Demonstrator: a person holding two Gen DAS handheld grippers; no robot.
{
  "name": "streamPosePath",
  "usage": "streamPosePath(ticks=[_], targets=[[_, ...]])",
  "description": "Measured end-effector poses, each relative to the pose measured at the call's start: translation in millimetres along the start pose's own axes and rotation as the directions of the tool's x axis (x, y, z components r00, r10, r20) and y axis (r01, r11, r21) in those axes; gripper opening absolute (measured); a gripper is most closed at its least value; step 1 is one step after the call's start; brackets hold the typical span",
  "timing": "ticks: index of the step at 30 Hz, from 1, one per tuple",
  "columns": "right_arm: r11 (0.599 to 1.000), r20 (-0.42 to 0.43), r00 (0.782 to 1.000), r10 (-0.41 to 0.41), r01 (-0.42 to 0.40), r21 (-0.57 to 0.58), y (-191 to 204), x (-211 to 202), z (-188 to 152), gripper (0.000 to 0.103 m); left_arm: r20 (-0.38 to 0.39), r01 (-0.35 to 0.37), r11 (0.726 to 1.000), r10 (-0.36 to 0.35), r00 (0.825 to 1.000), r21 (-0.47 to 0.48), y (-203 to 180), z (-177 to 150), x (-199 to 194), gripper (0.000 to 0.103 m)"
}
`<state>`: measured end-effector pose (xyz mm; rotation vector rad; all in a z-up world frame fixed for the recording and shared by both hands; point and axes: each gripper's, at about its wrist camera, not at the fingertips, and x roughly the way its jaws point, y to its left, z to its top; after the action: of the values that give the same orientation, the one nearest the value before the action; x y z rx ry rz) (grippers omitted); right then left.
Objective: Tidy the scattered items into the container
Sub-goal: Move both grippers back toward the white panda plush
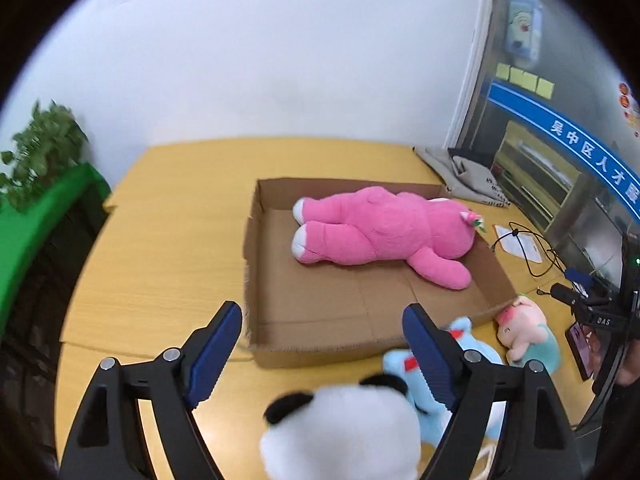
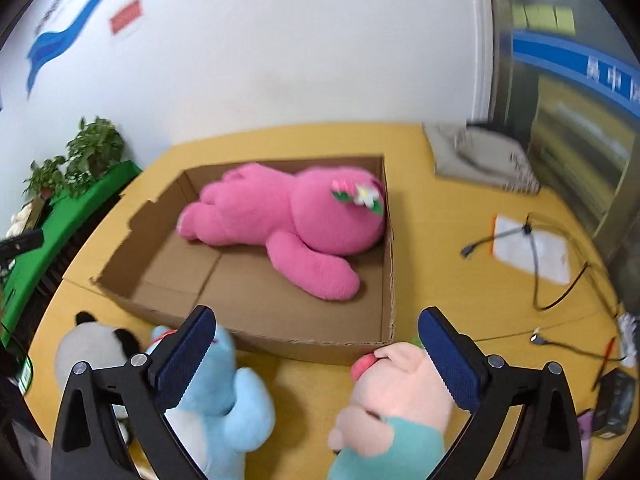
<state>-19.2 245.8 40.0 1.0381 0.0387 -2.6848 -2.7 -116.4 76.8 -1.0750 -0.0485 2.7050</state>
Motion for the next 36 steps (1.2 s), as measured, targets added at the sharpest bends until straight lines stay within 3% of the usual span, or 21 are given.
streamPosePath(ticks=[6,12,20,36], targets=[[0.997,0.058,0.998,-0.032,0.036,-0.062,36.5,-31.2,-21.8,0.103,0.038,-0.032,0.998,0.034,0.999,-0.062,-10.5,-44.1,-44.8,0.083],[0.999,0.042,0.999,-0.014,0.016,-0.047,53.5,-32.4,-41.7,0.103,0.011,0.015,0.997,-0.014,1.0,-0.071,-42.4,-71.4,-28.1,0.083],[0.997,0.036,0.999,-0.021,0.023,-0.069,63.6,-39.1,-52.9,0.103,-0.036,0.049,0.998,-0.051,0.998,-0.048,-64.7,-85.4,-9.7,0.083],[0.997,0.033,0.999,-0.04,0.042,-0.061,64.1,-39.8,-54.6,0.103,-0.027,0.054,0.994,-0.057,0.998,-0.091,-52.6,-94.9,-16.3,0.083]])
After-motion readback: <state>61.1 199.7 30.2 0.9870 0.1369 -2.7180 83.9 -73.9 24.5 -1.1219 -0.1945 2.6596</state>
